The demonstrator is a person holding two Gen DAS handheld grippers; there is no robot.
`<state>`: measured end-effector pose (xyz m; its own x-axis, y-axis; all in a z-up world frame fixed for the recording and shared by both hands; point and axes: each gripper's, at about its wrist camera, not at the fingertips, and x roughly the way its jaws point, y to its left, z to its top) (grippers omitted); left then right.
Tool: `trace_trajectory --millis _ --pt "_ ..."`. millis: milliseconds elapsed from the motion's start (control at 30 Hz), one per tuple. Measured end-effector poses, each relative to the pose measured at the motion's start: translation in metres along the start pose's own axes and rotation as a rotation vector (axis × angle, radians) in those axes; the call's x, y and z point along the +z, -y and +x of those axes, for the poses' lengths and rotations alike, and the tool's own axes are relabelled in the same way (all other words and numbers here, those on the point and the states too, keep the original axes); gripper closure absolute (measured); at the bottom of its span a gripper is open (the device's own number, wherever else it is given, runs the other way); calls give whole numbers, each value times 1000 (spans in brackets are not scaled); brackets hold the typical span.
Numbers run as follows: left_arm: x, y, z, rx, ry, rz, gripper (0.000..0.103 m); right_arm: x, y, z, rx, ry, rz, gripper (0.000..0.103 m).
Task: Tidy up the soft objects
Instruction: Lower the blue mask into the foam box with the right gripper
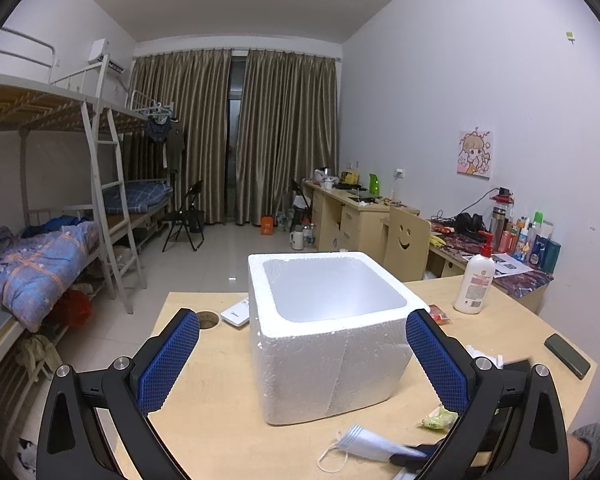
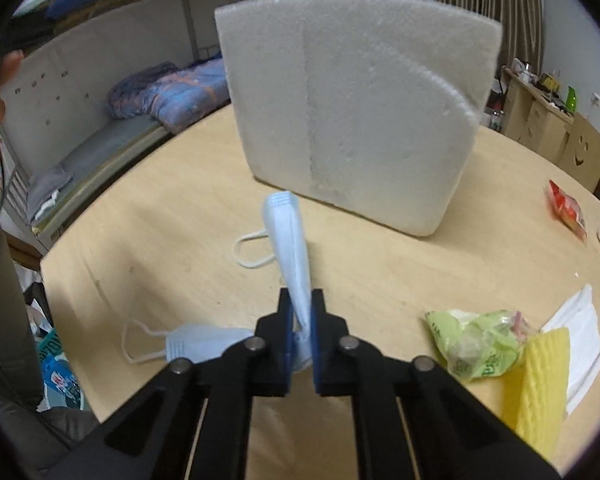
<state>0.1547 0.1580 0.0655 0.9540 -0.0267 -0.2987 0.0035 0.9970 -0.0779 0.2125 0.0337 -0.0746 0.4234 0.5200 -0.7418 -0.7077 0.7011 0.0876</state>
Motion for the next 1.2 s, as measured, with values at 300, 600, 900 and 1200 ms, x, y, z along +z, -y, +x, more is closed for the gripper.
trace_trajectory --millis 300,600,900,1200 --pt "2 -5 -17 -2 36 -11 0 38 10 -91 -45 269 -7 94" --pt "0 -5 -25 -4 44 -27 0 66 14 -116 -51 418 21 94" --pt "-4 -4 -25 -16 33 -35 0 89 19 -127 -52 481 30 94" --pt "-10 -5 -28 -25 31 -40 0 120 29 -101 -91 465 36 94"
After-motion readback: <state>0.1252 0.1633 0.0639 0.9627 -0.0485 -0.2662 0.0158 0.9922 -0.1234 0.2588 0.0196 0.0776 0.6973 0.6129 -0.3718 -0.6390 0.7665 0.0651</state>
